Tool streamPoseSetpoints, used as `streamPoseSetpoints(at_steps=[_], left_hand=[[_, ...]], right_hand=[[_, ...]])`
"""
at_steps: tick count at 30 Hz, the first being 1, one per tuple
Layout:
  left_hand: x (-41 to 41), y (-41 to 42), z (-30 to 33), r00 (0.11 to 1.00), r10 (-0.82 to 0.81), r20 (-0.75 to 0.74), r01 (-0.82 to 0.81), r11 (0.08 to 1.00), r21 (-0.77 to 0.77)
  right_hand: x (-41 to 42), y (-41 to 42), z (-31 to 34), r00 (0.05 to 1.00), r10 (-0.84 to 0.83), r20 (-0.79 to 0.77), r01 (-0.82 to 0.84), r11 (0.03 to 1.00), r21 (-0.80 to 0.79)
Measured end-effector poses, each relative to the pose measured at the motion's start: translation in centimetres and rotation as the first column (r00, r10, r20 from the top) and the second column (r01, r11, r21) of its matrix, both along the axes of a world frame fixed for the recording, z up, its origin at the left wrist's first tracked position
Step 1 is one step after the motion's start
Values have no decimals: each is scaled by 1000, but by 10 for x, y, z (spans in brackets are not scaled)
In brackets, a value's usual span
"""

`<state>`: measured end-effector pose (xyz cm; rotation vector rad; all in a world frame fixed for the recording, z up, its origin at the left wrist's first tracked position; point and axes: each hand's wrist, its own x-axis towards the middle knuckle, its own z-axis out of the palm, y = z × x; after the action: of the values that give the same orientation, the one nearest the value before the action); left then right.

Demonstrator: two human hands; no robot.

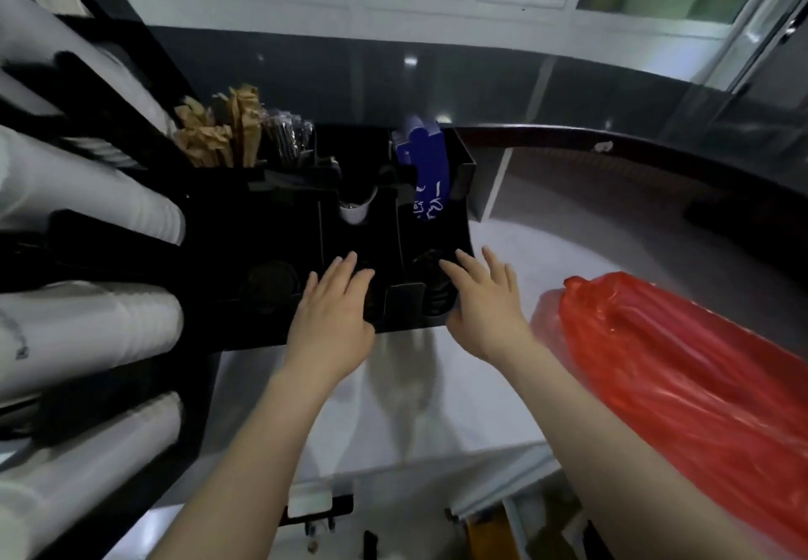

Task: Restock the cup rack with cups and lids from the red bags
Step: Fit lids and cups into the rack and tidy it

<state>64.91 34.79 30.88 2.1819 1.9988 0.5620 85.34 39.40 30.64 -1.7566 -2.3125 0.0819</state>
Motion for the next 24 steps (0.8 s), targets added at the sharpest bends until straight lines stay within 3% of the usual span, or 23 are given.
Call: streamPoseSetpoints(at_steps=[3,6,17,24], left_hand=[[0,20,0,992,19,-128,-34,993,-115],[2,27,-6,953,-5,-303,-66,973,-222],[21,45,0,852,56,-520,-270,899,-345],[19,44,-3,845,17,-534,-237,908,-347]], right_hand=[[2,28,-3,976,84,202,-65,993,-98],[6,42,-6,942,152,299,-125,986,-107],[8,51,-6,916,193,352,-170,981,-98],[15,49,-7,922,212,323,-201,977,-67]])
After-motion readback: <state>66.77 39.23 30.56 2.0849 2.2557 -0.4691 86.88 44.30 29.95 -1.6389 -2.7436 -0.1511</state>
